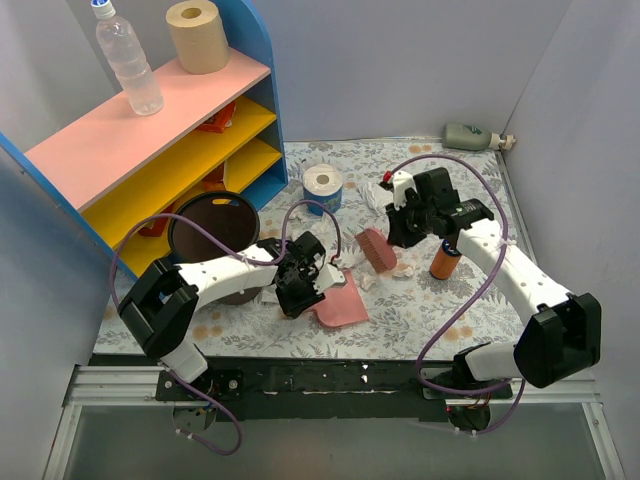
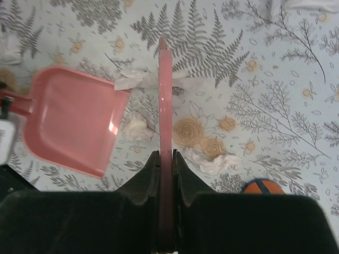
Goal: Sweep away the paper scraps from the table
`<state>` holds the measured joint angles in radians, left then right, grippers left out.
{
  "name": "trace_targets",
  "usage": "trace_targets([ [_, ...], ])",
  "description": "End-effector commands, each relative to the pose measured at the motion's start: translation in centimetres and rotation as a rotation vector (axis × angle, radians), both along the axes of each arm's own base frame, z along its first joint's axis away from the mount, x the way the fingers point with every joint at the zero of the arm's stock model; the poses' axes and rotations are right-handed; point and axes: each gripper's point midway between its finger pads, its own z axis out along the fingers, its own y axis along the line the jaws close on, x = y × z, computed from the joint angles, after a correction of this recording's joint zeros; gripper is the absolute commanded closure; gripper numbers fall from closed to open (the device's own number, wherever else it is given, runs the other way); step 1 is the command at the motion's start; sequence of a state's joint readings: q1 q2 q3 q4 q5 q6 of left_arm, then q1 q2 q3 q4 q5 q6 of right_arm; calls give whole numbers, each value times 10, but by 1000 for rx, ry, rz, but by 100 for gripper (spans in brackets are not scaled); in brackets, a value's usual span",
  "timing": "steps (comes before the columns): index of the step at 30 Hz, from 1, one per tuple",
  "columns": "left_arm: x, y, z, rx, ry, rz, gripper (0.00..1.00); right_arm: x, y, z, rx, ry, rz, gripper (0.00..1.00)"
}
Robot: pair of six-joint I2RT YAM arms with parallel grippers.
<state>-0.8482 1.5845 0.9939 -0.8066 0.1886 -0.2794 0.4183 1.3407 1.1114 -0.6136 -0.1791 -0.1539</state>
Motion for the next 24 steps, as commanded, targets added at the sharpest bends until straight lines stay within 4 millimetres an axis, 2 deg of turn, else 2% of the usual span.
trace_targets([
  [1, 18, -12, 8, -7, -50, 5, 100, 14, 33, 59, 180, -49, 47, 99],
  [6, 23, -11, 9, 36, -48, 19, 100, 45, 6, 67, 26, -184, -25, 99],
  [8, 21, -8, 8, 55, -32, 23, 100, 56, -5, 62, -31, -220, -75, 99],
  [11, 16, -5, 8, 63, -9, 37, 100, 62, -8, 49, -62, -207, -88, 99],
  [14, 11, -3, 8, 68, 10, 47, 100, 69, 0, 30, -50, -164, -84, 99],
  [18, 11, 6, 11, 79, -8, 58, 100, 75, 14, 17, -16, -120, -73, 99],
  [20, 11, 11, 11, 91, -13, 75, 100, 72, 19, 9, -7, -85, -60, 99],
  [24, 12, 23, 10, 123, -15, 113, 100, 52, 31, -3, 14, -28, -17, 99],
])
